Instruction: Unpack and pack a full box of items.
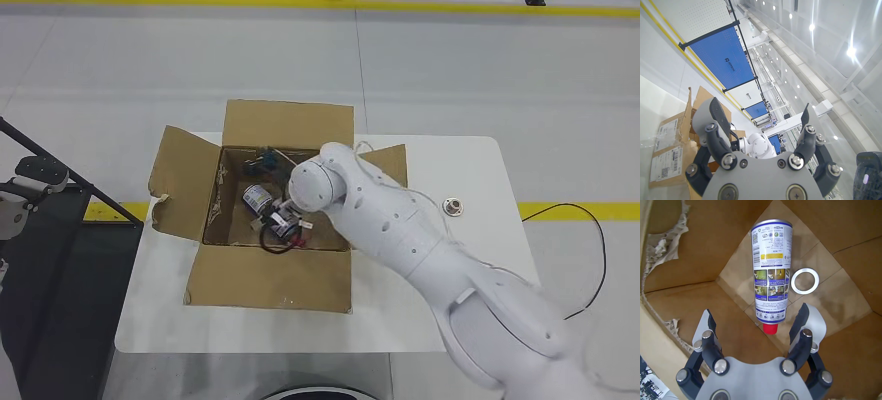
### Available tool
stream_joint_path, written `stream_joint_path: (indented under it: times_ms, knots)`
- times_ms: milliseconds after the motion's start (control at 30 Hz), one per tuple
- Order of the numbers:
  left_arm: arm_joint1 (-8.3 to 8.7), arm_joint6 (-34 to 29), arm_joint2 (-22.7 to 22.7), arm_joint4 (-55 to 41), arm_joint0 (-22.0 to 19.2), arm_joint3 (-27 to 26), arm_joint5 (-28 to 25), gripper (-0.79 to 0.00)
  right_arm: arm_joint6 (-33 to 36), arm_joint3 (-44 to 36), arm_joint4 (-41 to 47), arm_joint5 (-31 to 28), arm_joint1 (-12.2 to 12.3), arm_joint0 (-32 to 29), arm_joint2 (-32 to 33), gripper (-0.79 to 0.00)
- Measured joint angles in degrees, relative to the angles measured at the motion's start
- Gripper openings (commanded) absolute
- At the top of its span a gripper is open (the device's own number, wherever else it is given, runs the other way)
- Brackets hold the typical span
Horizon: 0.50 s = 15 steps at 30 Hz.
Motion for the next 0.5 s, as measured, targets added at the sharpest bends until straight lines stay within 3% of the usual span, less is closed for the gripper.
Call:
stream_joint_path:
  times_ms: [500]
  knots:
    - [0.0,0.0,0.0,0.0,0.0,0.0,0.0,0.0,-3.08,10.89,-4.07,-0.61,-6.83,1.14,-4.13,-0.022]
